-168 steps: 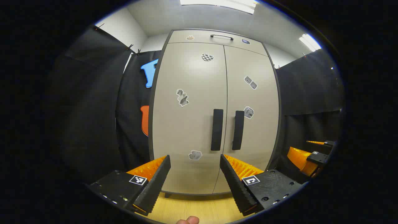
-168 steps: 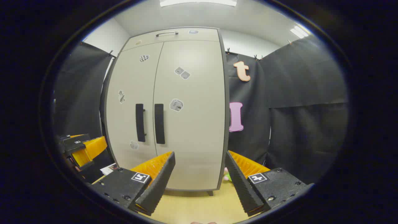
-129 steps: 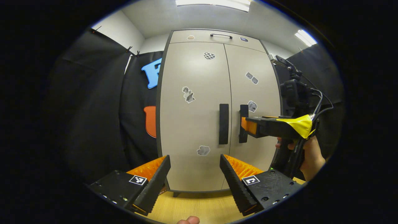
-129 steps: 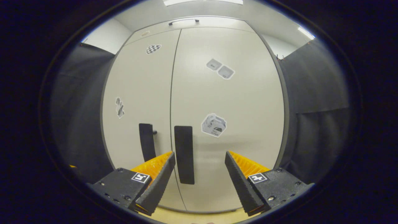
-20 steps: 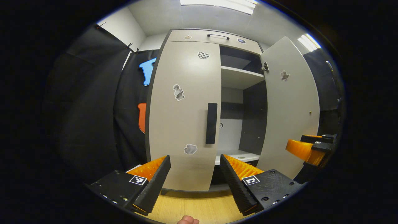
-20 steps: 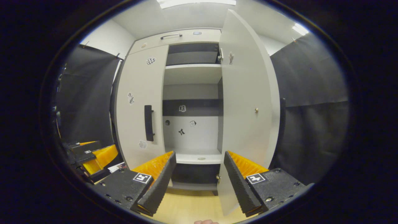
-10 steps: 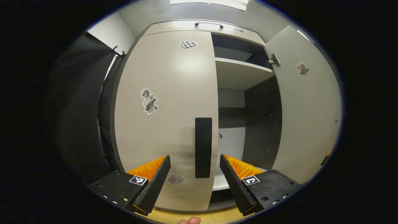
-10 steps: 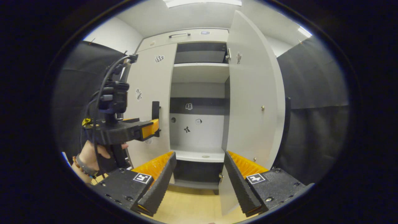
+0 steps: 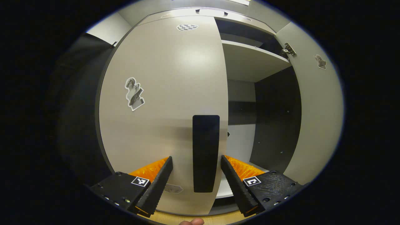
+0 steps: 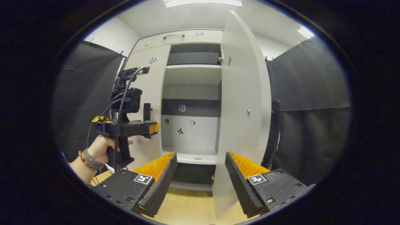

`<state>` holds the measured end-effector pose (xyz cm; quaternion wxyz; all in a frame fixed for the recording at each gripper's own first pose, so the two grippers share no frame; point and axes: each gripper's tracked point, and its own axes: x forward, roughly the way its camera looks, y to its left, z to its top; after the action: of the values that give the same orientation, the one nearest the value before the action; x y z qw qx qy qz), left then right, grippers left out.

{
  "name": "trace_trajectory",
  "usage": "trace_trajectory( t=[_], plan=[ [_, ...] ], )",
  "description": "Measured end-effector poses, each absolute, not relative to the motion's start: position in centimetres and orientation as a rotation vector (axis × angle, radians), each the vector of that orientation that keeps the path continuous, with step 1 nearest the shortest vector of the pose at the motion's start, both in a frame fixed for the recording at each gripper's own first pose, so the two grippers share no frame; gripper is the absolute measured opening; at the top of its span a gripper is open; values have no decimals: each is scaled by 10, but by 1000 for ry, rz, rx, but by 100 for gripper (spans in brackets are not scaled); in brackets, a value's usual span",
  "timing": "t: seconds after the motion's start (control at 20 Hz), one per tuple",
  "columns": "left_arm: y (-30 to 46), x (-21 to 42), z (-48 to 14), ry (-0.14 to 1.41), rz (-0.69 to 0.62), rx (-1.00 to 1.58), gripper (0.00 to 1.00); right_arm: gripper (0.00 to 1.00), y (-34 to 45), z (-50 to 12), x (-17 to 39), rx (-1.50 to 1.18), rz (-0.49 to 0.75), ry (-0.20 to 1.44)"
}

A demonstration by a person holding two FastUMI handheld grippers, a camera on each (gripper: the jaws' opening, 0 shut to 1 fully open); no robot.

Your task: Open the right door of the double-door shoe cabinet with the right hand, and open the left door with the left hand.

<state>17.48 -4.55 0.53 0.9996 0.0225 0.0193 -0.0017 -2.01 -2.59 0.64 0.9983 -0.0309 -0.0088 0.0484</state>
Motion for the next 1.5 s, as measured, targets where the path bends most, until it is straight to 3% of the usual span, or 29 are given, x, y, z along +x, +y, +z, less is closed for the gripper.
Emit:
trace_trajectory(
  t=[0.25, 0.3, 0.35, 0.4, 0.5, 0.6, 0.65, 0.7, 0.85, 1.3, 1.5],
  plan=[
    [-40, 178, 6, 35, -2, 28, 93, 95, -26, 6, -15, -53, 105, -20],
    [-41, 175, 6, 37, -12, 10, 75, 95, -26, 5, -14, -53, 107, -20],
    [-42, 175, 8, 32, -24, -6, 67, 95, -25, 5, -14, -52, 110, -19],
    [-45, 174, 7, 37, -39, -19, 67, 95, -25, 4, -14, -53, 113, -20],
    [-55, 173, 7, 40, -78, -38, 55, 95, -25, 4, -12, -57, 116, -20],
    [-55, 175, 7, 31, -64, 10, 29, 95, -24, 3, -12, -59, 118, -19],
    [-55, 174, 8, 19, -57, 16, 10, 95, -24, 3, -11, -59, 119, -18],
    [-54, 173, 8, 16, -61, 23, 17, 95, -24, 3, -11, -57, 120, -18],
    [-57, 174, 8, 10, -95, 5, 2, 95, -24, 3, -10, -55, 121, -21],
    [-54, 127, 13, 31, -168, 23, 1, 94, -24, -4, -16, -61, 104, -13],
    [-37, 93, 17, 22, -123, 70, 1, 95, -23, -5, -19, -50, 101, -8]
  ],
)
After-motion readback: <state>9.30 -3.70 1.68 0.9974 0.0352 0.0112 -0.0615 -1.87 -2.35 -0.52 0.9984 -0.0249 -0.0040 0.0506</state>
